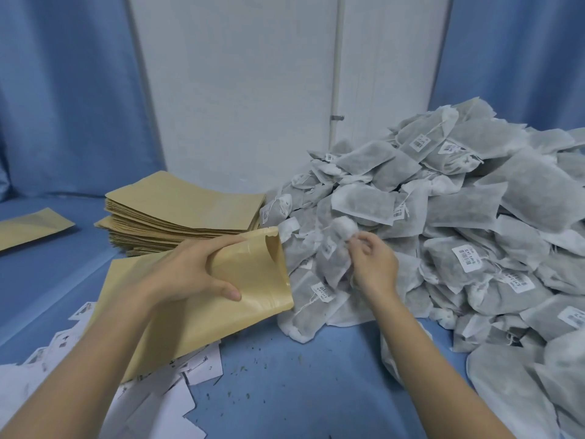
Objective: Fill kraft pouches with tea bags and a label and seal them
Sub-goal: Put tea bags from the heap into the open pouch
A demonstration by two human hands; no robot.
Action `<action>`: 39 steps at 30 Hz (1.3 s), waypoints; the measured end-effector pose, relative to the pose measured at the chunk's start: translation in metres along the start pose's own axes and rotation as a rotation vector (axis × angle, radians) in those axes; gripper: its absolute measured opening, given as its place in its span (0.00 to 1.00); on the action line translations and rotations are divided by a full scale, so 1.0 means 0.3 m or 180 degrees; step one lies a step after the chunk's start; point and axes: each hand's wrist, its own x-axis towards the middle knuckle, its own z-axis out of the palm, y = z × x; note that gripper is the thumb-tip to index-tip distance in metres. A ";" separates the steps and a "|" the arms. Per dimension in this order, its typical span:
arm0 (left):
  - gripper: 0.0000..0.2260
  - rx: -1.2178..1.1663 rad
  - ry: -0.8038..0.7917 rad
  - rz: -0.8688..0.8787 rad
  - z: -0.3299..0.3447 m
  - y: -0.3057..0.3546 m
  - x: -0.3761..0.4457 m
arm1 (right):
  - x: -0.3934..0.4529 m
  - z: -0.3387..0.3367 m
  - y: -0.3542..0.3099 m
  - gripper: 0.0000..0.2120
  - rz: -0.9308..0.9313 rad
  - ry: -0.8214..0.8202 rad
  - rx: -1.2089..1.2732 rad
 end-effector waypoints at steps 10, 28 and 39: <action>0.40 -0.0208 0.0036 0.0313 0.025 0.052 -0.015 | -0.155 0.097 -0.131 0.05 0.0623 -0.2124 0.1152; 0.40 -0.0015 -0.0063 0.0186 0.013 0.011 -0.002 | -0.058 0.038 0.064 0.32 -0.0939 -0.2593 -0.2862; 0.39 -0.0041 -0.0012 0.0086 0.007 -0.008 -0.011 | -0.014 -0.088 0.037 0.24 -0.0111 -0.0745 0.0036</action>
